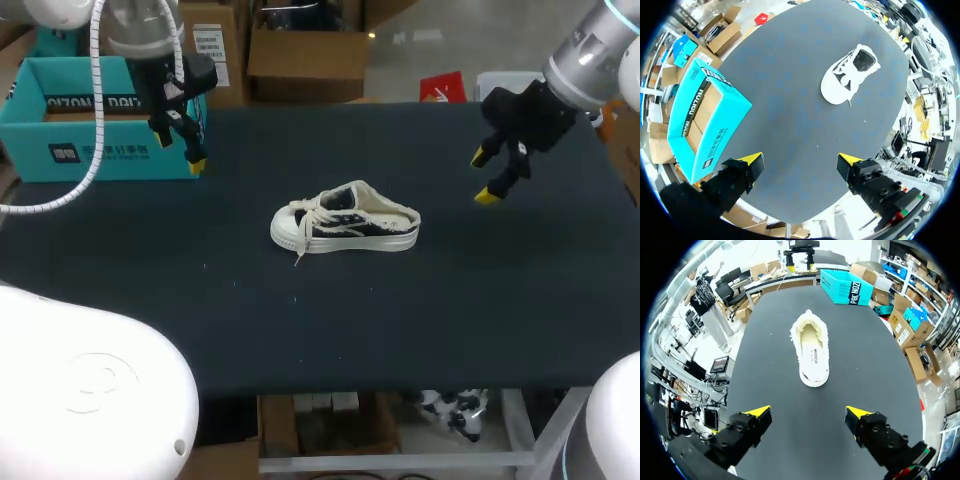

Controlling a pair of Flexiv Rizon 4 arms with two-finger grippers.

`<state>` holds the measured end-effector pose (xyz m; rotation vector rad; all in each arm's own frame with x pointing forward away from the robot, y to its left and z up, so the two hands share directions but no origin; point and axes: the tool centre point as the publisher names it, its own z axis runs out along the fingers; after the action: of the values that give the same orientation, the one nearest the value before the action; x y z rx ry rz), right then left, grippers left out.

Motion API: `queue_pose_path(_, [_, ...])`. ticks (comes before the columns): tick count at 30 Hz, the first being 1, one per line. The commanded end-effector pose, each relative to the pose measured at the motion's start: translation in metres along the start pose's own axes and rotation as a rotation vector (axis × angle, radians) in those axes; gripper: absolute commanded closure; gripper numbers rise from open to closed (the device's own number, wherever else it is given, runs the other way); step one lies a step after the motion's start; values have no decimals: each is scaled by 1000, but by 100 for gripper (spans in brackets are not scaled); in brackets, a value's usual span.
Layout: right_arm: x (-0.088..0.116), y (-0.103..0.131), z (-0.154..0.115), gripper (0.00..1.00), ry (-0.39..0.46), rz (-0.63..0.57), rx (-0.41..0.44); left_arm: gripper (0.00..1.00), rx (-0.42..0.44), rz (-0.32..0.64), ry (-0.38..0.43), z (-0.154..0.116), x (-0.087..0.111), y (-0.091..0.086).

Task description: Open the shoe tongue, take the insole out of the shoe, put the insole back into the shoe, and pack the shoe into the shoebox

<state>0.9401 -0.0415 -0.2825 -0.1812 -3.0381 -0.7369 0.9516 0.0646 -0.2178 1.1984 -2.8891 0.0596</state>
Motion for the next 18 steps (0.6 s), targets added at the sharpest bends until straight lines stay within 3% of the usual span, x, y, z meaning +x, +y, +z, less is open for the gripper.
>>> queue_pose_path(1, [2,6,20,0,0,-5,-3,0,-1,-93,2,4,-1,-8])
queue_pose_path(8, [10,13,46,0,-4,64,-112,0,12,-226,-16,9,19,-17])
queue_pose_path(15, [12,26,82,0,20,57,-150,0,14,-372,7,22,37,-27])
queue_pose_path(18, [10,30,91,0,18,45,-186,0,26,-432,-24,23,48,-30])
